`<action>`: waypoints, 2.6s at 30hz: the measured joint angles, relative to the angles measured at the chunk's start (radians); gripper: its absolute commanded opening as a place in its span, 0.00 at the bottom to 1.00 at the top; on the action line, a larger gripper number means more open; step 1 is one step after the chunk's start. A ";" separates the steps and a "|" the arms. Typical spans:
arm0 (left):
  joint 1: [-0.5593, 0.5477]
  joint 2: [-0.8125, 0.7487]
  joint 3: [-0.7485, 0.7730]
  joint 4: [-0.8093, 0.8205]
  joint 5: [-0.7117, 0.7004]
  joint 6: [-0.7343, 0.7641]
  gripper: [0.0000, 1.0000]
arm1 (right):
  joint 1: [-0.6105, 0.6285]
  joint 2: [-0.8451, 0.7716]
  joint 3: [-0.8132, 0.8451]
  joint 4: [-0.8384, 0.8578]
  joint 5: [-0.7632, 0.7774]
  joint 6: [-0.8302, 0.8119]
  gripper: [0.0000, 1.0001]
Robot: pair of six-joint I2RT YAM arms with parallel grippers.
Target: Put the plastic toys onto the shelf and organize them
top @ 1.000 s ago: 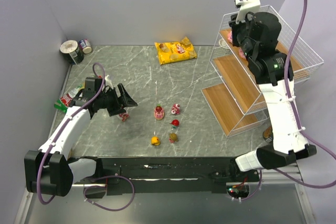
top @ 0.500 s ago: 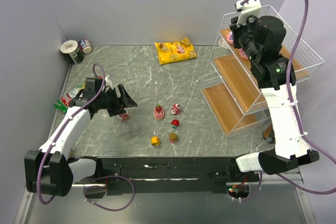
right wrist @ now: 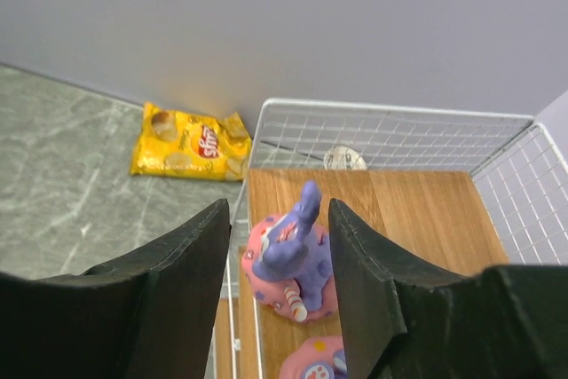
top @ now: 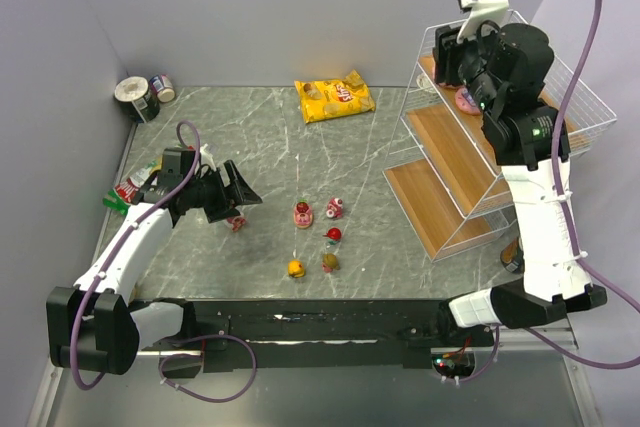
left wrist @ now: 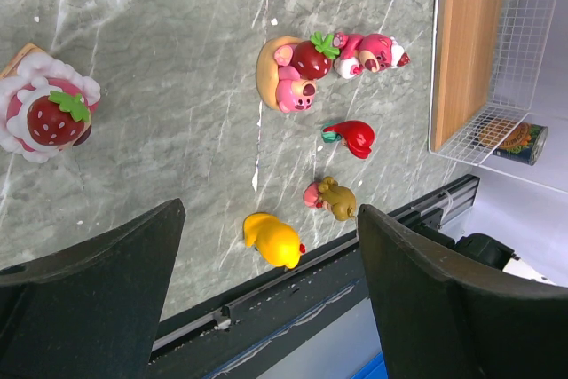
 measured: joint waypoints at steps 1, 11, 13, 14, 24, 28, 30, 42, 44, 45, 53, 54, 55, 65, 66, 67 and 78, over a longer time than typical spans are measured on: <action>0.000 0.000 0.000 0.000 0.000 0.000 0.85 | 0.000 0.007 0.019 -0.003 0.000 0.009 0.56; 0.000 -0.004 -0.002 0.001 0.000 0.000 0.85 | 0.000 0.044 0.072 -0.022 0.005 0.095 0.50; 0.000 -0.006 -0.003 0.001 0.000 0.000 0.85 | 0.000 0.049 0.072 -0.027 0.009 0.105 0.49; 0.000 -0.007 -0.003 0.000 0.000 0.000 0.85 | 0.000 0.051 0.072 -0.032 0.012 0.109 0.47; 0.000 -0.008 -0.004 0.000 0.000 0.000 0.85 | -0.001 0.052 0.063 -0.030 0.050 0.108 0.09; 0.000 -0.008 -0.004 0.000 0.000 0.000 0.85 | -0.002 0.051 0.042 0.005 0.058 0.089 0.07; 0.000 -0.008 -0.005 0.000 0.000 0.000 0.85 | -0.002 0.047 0.026 0.025 0.061 0.077 0.07; 0.000 -0.008 -0.006 0.000 0.000 0.000 0.86 | -0.002 0.044 0.014 0.055 0.103 0.013 0.06; 0.000 -0.008 -0.006 0.000 0.000 0.000 0.86 | -0.002 0.044 0.014 0.055 0.107 0.000 0.06; 0.000 -0.008 -0.006 0.000 0.000 0.000 0.86 | -0.002 0.044 0.014 0.055 0.109 -0.006 0.06; 0.000 -0.008 -0.009 0.000 0.000 0.000 0.86 | -0.003 0.044 -0.003 0.070 0.116 -0.050 0.09; 0.000 -0.008 -0.009 0.000 0.000 0.000 0.86 | -0.004 0.044 -0.004 0.070 0.114 -0.052 0.09; 0.000 -0.009 -0.009 0.000 0.000 0.000 0.86 | -0.005 0.044 -0.004 0.071 0.112 -0.055 0.10; 0.000 -0.010 -0.010 0.000 0.000 0.000 0.86 | -0.013 0.044 -0.006 0.074 0.108 -0.071 0.17; 0.000 -0.010 -0.010 0.000 0.000 0.000 0.86 | -0.013 0.044 -0.006 0.074 0.108 -0.073 0.17; 0.000 -0.010 -0.010 0.000 0.000 0.000 0.86 | -0.014 0.044 -0.006 0.074 0.108 -0.075 0.18; 0.000 -0.010 -0.010 0.000 0.000 0.000 0.86 | -0.022 0.045 -0.008 0.077 0.109 -0.072 0.56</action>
